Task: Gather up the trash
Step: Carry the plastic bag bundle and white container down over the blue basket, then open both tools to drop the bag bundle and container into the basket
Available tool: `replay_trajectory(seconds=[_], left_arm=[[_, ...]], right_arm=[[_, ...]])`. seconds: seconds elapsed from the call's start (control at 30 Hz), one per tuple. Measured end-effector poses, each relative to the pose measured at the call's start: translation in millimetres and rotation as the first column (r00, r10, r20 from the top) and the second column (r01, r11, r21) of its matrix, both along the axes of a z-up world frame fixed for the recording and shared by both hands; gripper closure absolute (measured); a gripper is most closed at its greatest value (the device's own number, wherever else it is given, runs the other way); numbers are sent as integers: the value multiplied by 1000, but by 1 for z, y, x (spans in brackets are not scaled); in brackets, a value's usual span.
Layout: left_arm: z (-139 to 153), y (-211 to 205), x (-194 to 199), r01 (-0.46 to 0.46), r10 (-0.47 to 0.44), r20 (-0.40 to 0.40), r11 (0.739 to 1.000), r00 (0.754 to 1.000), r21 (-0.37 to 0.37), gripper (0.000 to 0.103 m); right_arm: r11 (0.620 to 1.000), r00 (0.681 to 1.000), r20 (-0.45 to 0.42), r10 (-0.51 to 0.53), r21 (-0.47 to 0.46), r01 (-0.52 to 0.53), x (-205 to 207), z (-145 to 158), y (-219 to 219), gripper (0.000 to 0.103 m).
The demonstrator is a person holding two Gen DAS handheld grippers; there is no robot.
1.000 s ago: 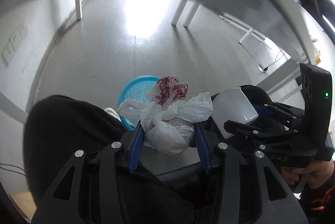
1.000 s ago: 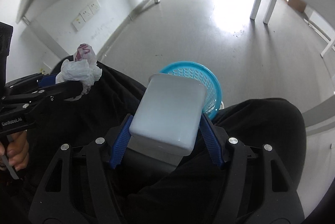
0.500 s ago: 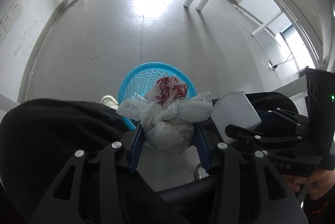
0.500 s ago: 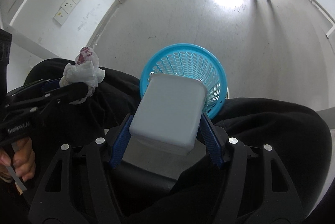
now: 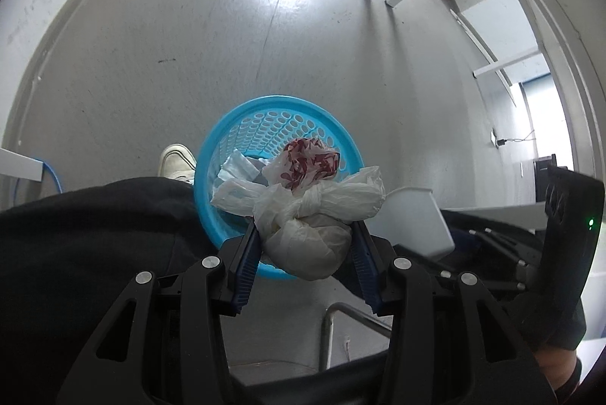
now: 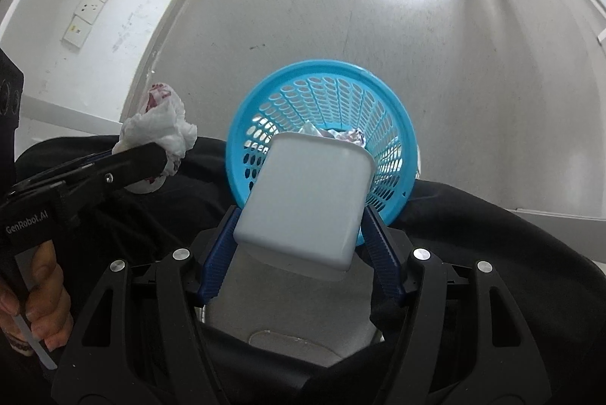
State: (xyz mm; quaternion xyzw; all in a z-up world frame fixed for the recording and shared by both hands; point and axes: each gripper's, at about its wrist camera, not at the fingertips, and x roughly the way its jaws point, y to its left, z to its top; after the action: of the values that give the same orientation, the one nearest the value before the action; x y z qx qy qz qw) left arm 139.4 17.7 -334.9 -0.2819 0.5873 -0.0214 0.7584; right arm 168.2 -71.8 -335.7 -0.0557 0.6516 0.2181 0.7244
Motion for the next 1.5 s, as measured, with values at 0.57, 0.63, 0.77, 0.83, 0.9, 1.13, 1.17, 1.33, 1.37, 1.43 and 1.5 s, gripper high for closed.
replay_trajectory(seconds=[0.57,0.63,0.77,0.83,0.9,1.13,1.17,1.33,1.37,1.43,1.5], left_arm=[[-60,12,49,-58,50,-201,998,978,-32,58],[-64,12,50,-66,55,-213,997,976,-44,58],[-69,9,53,-62,49,-220,997,974,-51,56],[-70,8,54,-64,48,-218,996,975,-66,47],[-71,8,55,-64,46,-201,994,978,-85,29],[-60,18,52,-110,100,-166,993,981,-47,28],[-59,17,52,-106,98,-163,994,982,-42,28],[-46,16,49,-98,96,-146,995,985,-5,28],[-43,15,47,-95,96,-139,995,986,14,28],[-36,15,43,-88,93,-125,995,988,45,28],[-30,16,39,-85,92,-114,994,989,67,28]], right_arm=[[997,974,-214,-74,-9,74,48,-75,5,41],[997,974,-214,-81,-32,76,50,-80,5,41],[995,973,-210,-94,-56,84,53,-88,5,41],[993,974,-202,-105,-65,94,54,-91,4,40],[994,974,-203,-104,-57,94,54,-92,4,35],[994,981,-171,-96,-64,86,53,-86,2,28],[994,982,-163,-94,-66,84,52,-84,2,28],[995,991,-112,-66,-86,57,44,-72,5,27],[994,993,-98,-60,-93,51,42,-68,5,27],[994,997,-57,-48,-102,42,38,-57,6,25],[995,999,-22,-38,-90,36,34,-46,6,23]])
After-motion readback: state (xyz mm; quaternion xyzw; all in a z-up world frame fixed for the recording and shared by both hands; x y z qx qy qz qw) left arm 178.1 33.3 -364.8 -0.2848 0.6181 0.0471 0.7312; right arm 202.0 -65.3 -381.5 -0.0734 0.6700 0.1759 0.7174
